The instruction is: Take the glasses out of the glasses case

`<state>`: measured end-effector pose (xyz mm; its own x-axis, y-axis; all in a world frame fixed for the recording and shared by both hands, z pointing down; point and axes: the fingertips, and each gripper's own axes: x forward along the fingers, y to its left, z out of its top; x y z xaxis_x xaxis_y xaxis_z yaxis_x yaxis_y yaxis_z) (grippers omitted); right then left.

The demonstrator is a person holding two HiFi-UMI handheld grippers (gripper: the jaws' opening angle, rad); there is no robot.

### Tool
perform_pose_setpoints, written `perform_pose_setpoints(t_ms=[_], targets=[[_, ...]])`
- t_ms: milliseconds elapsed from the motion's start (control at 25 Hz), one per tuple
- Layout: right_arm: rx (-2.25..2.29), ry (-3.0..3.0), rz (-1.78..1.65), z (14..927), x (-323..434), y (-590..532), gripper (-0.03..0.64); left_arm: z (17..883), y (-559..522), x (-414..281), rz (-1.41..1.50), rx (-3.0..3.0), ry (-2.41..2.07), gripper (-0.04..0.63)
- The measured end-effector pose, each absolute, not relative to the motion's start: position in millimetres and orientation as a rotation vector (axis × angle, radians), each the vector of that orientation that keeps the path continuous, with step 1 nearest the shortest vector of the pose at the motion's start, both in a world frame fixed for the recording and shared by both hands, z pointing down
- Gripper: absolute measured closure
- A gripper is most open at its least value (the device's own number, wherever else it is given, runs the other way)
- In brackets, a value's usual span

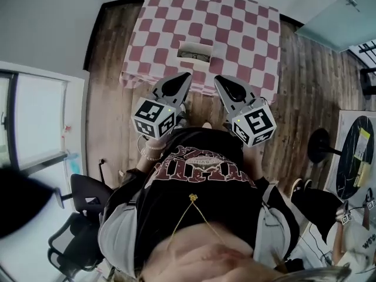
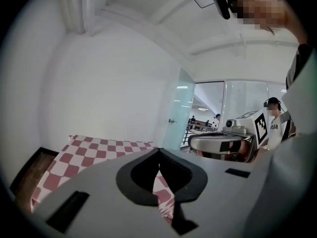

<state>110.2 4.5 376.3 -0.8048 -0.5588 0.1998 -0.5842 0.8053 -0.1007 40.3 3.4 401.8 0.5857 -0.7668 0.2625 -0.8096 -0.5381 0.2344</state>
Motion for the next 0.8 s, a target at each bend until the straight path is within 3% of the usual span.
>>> perform_pose_setpoints(t_ms=[800], targets=[[1.223,-2.691,0.267,395,47,-69,0.594,429,-72,-30,0.258,2.572,-0.974,0.588]])
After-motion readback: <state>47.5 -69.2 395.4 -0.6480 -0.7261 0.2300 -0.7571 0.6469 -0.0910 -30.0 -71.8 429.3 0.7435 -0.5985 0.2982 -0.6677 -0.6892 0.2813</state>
